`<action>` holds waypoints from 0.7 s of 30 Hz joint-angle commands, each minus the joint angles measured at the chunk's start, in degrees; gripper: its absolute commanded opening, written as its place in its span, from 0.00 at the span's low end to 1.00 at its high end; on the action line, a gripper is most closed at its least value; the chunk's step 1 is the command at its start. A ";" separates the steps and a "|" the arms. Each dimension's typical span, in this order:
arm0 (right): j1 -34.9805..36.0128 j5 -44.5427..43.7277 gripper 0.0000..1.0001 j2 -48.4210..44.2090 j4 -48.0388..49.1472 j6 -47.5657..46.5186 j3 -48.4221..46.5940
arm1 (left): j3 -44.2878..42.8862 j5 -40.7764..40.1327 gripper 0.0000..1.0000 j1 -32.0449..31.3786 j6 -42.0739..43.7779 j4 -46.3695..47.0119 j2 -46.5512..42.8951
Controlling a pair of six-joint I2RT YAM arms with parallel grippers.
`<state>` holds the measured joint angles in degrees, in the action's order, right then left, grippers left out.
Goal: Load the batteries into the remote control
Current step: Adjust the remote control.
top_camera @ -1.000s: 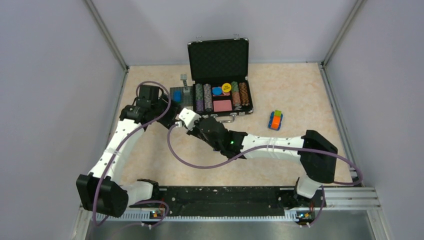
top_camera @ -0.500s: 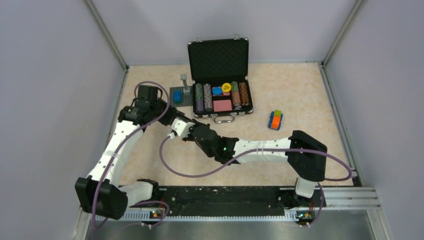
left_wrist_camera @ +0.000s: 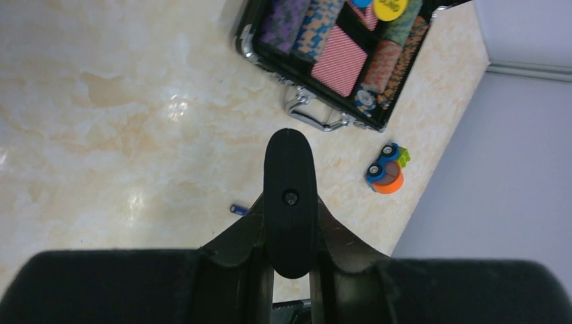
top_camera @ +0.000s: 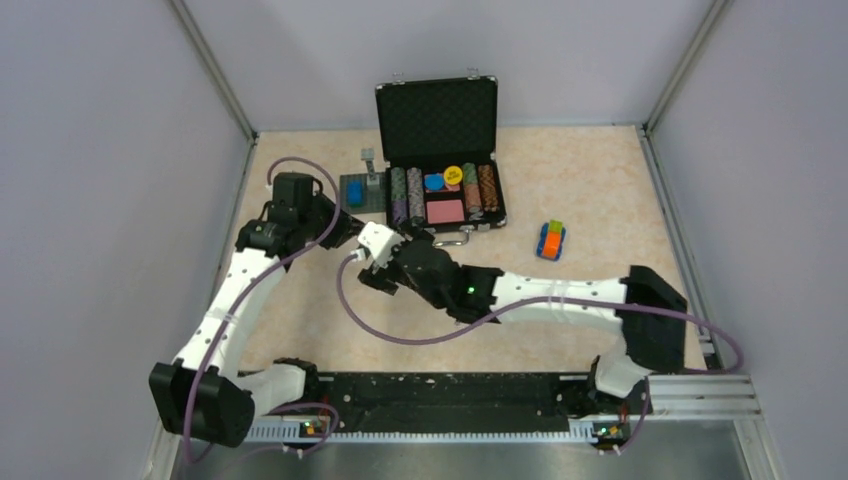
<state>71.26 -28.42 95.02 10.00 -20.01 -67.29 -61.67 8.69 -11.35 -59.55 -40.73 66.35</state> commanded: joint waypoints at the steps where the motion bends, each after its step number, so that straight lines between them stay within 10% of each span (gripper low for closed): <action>1: -3.35 12.23 0.90 -13.87 -6.39 16.84 -1.56 | 1.75 0.87 0.00 1.31 7.86 14.35 -5.55; 10: -19.37 32.94 0.92 -20.57 -5.92 50.34 -1.72 | 1.53 18.59 0.00 2.13 13.58 31.63 -9.14; 21: -24.55 46.46 0.89 -15.59 12.77 82.41 -1.40 | 1.20 26.51 0.00 2.13 -2.13 51.26 -11.77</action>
<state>46.96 12.27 79.66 10.33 49.39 -67.53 -60.07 30.41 -9.41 -54.57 -1.39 55.33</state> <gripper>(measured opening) 0.889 0.240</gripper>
